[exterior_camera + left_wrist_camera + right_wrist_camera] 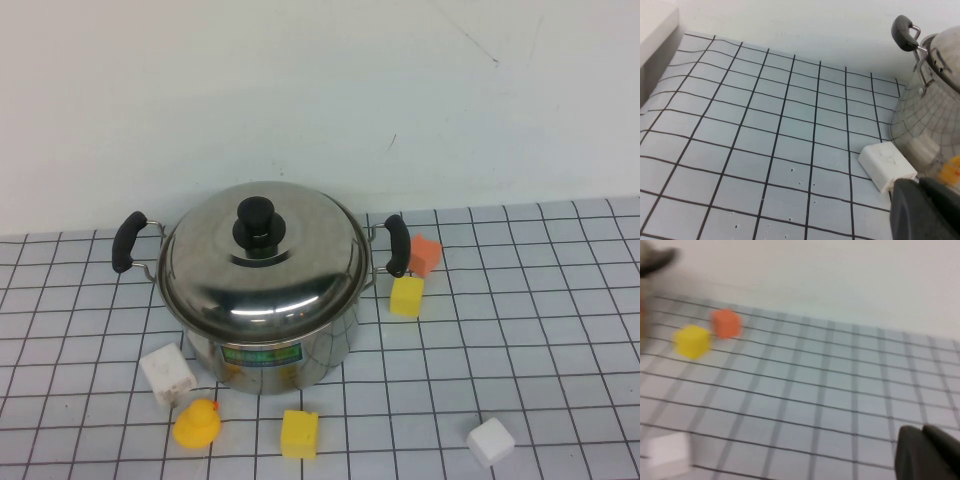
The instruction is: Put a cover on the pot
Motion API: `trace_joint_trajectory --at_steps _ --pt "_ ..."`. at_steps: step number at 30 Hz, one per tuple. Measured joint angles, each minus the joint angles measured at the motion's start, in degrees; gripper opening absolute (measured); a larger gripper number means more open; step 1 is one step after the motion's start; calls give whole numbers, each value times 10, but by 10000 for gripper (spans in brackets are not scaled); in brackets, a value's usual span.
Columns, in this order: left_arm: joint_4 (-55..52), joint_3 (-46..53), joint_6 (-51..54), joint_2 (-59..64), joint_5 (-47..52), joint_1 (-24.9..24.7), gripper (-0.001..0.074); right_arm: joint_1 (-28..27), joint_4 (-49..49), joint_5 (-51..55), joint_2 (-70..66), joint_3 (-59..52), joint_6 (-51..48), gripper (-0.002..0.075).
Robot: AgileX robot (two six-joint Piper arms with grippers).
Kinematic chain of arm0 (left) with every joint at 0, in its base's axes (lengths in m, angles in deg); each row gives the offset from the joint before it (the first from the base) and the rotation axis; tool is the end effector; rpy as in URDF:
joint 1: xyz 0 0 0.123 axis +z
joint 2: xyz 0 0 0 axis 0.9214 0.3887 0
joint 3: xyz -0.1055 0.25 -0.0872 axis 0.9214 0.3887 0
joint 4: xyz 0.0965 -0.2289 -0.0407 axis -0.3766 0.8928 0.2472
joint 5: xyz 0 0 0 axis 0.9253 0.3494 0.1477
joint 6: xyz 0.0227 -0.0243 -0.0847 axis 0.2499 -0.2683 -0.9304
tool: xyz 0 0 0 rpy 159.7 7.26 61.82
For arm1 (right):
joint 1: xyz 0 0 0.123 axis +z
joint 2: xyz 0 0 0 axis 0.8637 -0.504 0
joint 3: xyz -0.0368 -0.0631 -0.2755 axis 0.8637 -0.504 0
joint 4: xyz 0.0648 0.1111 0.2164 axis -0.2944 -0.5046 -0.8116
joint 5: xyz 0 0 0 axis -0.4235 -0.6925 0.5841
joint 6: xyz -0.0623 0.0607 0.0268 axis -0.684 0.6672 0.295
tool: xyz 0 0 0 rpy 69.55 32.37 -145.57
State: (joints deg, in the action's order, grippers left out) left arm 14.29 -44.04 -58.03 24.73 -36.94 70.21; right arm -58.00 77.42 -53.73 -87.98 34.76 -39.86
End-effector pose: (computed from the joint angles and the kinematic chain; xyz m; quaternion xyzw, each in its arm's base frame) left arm 0.0534 0.0000 0.1794 -0.1289 0.7756 -0.0879 0.6117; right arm 0.0608 0.0064 0.1924 -0.0978 0.7761 -0.0273 0.6223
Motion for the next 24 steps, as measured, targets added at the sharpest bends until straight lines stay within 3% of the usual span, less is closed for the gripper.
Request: trace_joint_trajectory --at_steps 3,9,24 --pt "0 0 0 0 0 0 -3 -37 17 -3 27 -21 33 -2" --pt "0 0 0 0 0 0 -3 -49 90 44 57 -25 153 -2" --pt "0 0 2 0 0 0 -3 -49 100 59 57 -21 159 -2"
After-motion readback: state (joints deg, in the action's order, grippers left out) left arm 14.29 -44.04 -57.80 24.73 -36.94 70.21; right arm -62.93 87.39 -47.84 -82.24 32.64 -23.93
